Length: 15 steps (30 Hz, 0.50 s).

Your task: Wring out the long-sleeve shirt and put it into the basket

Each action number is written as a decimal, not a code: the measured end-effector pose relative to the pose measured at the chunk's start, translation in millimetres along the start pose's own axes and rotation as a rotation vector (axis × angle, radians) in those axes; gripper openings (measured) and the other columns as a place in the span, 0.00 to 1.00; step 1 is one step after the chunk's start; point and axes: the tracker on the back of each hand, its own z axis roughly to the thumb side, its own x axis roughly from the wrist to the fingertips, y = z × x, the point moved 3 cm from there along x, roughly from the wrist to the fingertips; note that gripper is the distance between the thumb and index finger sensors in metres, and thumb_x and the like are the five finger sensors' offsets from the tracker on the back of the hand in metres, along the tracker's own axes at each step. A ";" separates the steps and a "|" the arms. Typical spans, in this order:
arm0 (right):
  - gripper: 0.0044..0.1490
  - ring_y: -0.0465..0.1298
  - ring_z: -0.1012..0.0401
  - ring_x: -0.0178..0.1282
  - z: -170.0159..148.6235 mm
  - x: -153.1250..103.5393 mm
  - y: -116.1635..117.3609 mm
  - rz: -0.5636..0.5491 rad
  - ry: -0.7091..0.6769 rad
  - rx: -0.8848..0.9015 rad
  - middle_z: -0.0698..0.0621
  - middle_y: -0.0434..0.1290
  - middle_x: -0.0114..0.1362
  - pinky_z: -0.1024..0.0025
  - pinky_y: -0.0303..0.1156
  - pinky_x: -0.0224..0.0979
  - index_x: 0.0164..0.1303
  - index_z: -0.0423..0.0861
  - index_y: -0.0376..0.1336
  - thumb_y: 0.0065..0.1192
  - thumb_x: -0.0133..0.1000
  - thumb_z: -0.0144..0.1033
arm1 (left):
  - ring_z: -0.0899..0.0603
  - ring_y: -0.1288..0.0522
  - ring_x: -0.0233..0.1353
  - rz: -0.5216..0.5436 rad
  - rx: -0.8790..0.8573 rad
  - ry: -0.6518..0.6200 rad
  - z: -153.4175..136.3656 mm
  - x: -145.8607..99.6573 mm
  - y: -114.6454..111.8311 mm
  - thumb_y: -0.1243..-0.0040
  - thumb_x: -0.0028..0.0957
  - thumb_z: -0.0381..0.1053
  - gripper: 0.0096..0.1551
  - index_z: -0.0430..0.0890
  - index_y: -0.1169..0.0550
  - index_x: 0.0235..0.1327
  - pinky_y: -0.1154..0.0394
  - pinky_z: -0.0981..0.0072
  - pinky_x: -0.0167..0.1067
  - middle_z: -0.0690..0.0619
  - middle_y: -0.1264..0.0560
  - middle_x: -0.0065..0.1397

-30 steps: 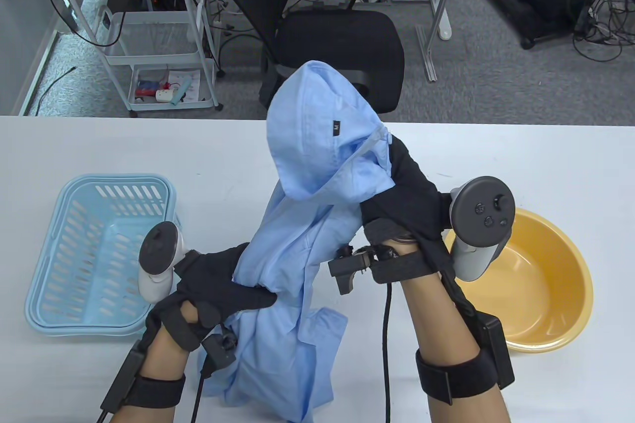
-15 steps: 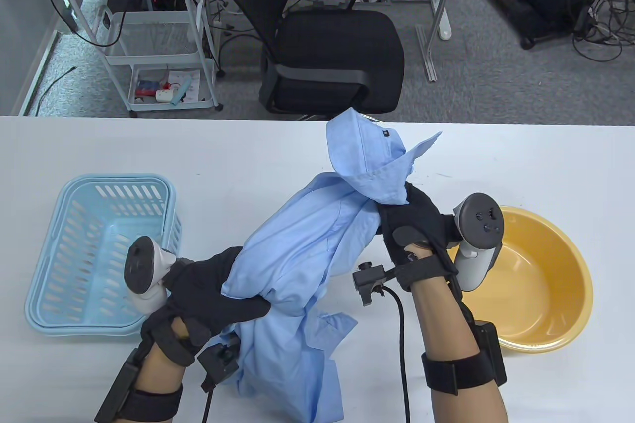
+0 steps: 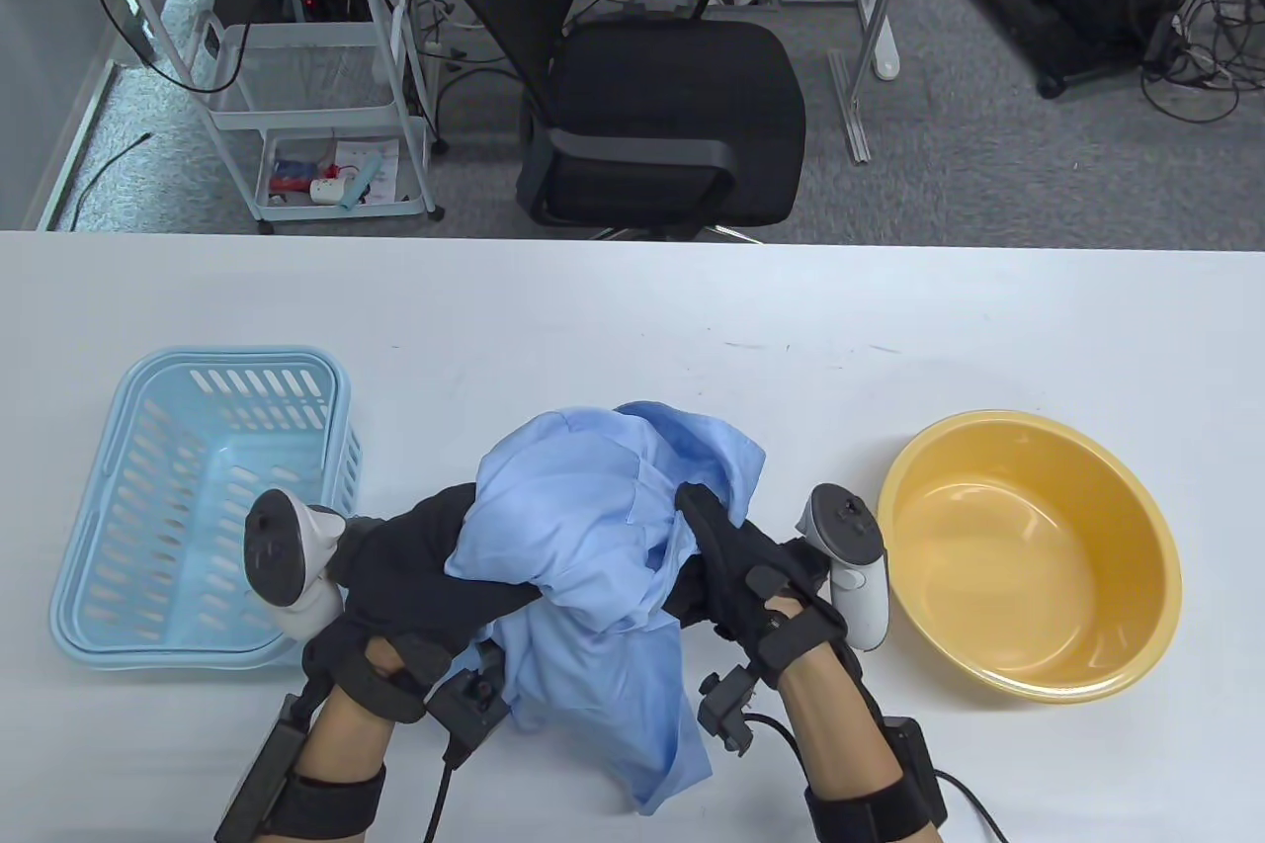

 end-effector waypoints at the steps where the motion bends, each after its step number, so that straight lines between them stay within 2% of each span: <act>1: 0.47 0.83 0.50 0.50 -1.5 0.1 -0.7 -0.003 0.002 0.003 0.44 0.80 0.55 0.46 0.78 0.60 0.64 0.36 0.66 0.39 0.66 0.67 | 0.44 0.15 0.59 -0.004 0.012 -0.003 1.1 0.1 -0.2 0.20 0.42 0.48 0.28 0.54 0.20 0.56 0.27 0.42 0.73 0.60 0.18 0.60; 4: 0.48 0.80 0.47 0.56 -12.4 -0.6 -11.6 -0.056 0.011 0.011 0.42 0.76 0.62 0.43 0.76 0.63 0.71 0.36 0.61 0.39 0.66 0.69 | 0.44 0.15 0.59 -0.009 0.020 -0.008 6.9 1.1 0.5 0.20 0.42 0.48 0.28 0.54 0.20 0.56 0.27 0.41 0.73 0.60 0.18 0.61; 7: 0.48 0.76 0.43 0.62 -18.4 -5.6 -28.2 -0.171 0.003 -0.054 0.39 0.71 0.68 0.40 0.73 0.65 0.76 0.35 0.54 0.43 0.66 0.66 | 0.44 0.15 0.60 0.004 0.009 -0.016 14.7 3.3 6.0 0.20 0.42 0.48 0.28 0.55 0.20 0.56 0.27 0.41 0.73 0.61 0.18 0.61; 9: 0.50 0.69 0.38 0.69 -18.0 -9.2 -38.6 -0.244 -0.019 -0.119 0.35 0.63 0.75 0.37 0.71 0.67 0.80 0.35 0.46 0.46 0.66 0.65 | 0.44 0.15 0.59 0.010 0.004 -0.020 21.3 6.5 10.2 0.20 0.42 0.49 0.28 0.55 0.20 0.56 0.27 0.41 0.73 0.61 0.18 0.61; 10: 0.55 0.62 0.36 0.74 -14.8 -11.3 -42.3 -0.261 -0.042 -0.141 0.33 0.55 0.79 0.35 0.68 0.68 0.82 0.35 0.40 0.47 0.65 0.68 | 0.44 0.15 0.59 0.006 0.002 -0.018 23.8 7.6 11.3 0.20 0.42 0.50 0.28 0.55 0.20 0.57 0.27 0.41 0.73 0.61 0.18 0.61; 11: 0.61 0.54 0.33 0.79 -6.3 -16.1 -46.4 -0.289 -0.090 -0.153 0.33 0.43 0.84 0.31 0.64 0.71 0.83 0.37 0.32 0.48 0.65 0.71 | 0.43 0.15 0.60 0.002 -0.001 -0.012 27.0 9.1 12.4 0.21 0.42 0.50 0.29 0.55 0.21 0.57 0.27 0.41 0.73 0.61 0.19 0.61; 12: 0.65 0.48 0.32 0.81 6.0 -20.4 -47.7 -0.316 -0.192 -0.173 0.34 0.38 0.85 0.28 0.60 0.72 0.83 0.38 0.29 0.49 0.63 0.74 | 0.44 0.15 0.59 -0.002 -0.009 -0.009 29.5 10.6 12.9 0.21 0.41 0.51 0.29 0.54 0.21 0.57 0.27 0.41 0.72 0.61 0.19 0.62; 15: 0.71 0.36 0.34 0.85 39.5 -31.1 -39.8 -0.274 -0.496 -0.166 0.38 0.29 0.87 0.20 0.50 0.74 0.84 0.43 0.25 0.51 0.59 0.81 | 0.43 0.15 0.60 -0.050 -0.059 0.023 32.3 15.9 10.8 0.22 0.41 0.52 0.30 0.54 0.21 0.58 0.27 0.41 0.72 0.60 0.19 0.62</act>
